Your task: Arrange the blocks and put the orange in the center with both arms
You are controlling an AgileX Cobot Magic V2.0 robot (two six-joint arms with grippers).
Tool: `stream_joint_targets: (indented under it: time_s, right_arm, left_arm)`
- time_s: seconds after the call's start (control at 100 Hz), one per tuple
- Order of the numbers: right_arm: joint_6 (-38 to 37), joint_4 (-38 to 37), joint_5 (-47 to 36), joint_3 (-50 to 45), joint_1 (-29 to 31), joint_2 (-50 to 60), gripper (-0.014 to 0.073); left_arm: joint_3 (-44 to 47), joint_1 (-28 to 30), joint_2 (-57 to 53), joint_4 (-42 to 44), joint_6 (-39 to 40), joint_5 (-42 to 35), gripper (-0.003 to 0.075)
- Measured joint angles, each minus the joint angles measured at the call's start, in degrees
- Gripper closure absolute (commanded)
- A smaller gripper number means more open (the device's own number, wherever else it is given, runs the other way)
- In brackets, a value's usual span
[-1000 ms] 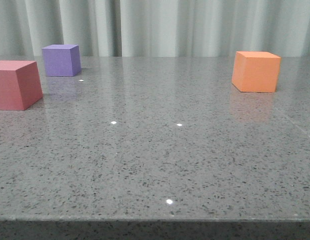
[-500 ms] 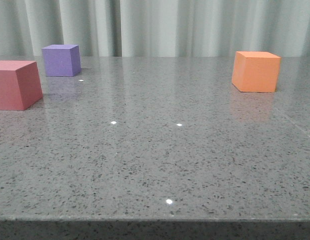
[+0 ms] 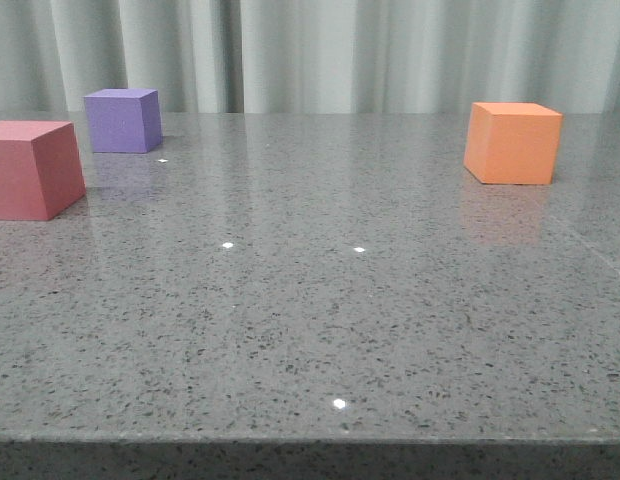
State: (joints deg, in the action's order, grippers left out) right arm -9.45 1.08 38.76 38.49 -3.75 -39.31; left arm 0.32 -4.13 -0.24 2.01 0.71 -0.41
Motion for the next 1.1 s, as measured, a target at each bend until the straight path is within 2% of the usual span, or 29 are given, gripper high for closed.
stream_joint_targets:
  time_s: [0.19,0.43,0.82,1.1]
  right_arm:
    - [0.0,0.5,-0.5,6.0,0.0,-4.3,-0.0040]
    - [0.0,2.0,-0.5,17.7,-0.1,-18.3,-0.0040]
    - [0.1,1.8,-0.1,34.3,-5.5,-40.0,-0.0040]
    - [0.1,1.3,-0.1,41.2,-6.0,-51.3,-0.0040]
  left_arm:
    - [0.0,0.0,0.0,0.0,0.0,0.0,0.0741]
    - [0.0,0.0,0.0,0.0,0.0,0.0,0.0741]
    - [0.0,0.0,0.0,0.0,0.0,0.0,0.0741]
    - [0.0,0.0,0.0,0.0,0.0,0.0,0.0741]
